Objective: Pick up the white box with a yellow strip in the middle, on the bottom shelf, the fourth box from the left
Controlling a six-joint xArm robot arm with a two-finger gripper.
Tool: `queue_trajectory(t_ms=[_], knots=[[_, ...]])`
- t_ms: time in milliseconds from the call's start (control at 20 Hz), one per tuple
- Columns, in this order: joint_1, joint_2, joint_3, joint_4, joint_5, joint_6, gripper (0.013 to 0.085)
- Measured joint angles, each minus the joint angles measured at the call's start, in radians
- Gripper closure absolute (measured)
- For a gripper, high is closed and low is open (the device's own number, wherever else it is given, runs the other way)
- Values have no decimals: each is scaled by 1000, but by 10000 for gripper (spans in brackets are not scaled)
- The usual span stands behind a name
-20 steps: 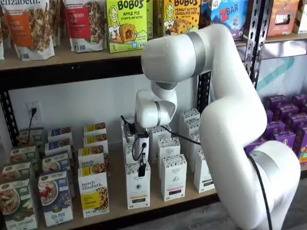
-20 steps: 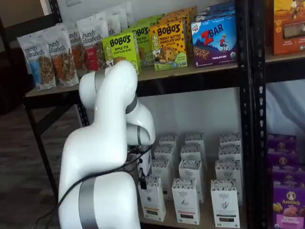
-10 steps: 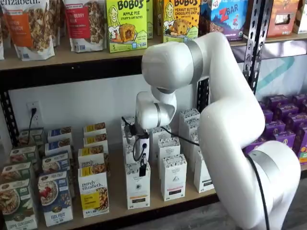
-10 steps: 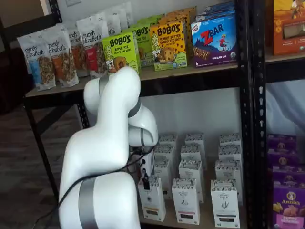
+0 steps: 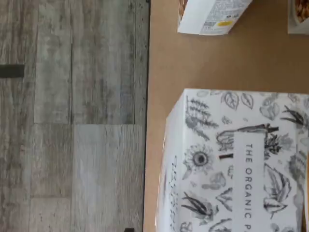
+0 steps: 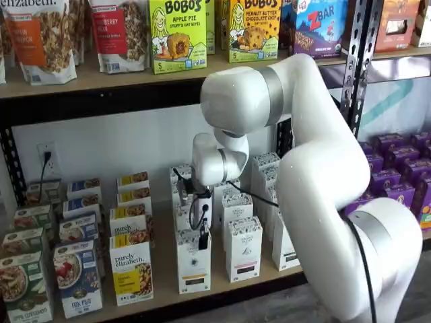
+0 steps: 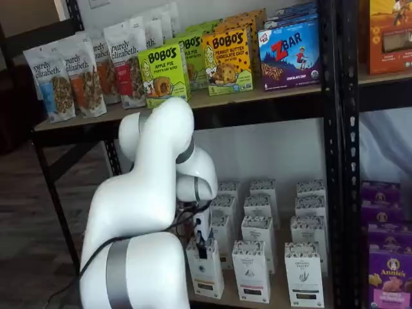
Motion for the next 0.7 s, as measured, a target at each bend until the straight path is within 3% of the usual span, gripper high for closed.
queue_trajectory(t_ms=[300, 700], knots=[[0, 38, -53, -40, 49, 35, 130], [3, 61, -62, -46, 27, 42, 130]])
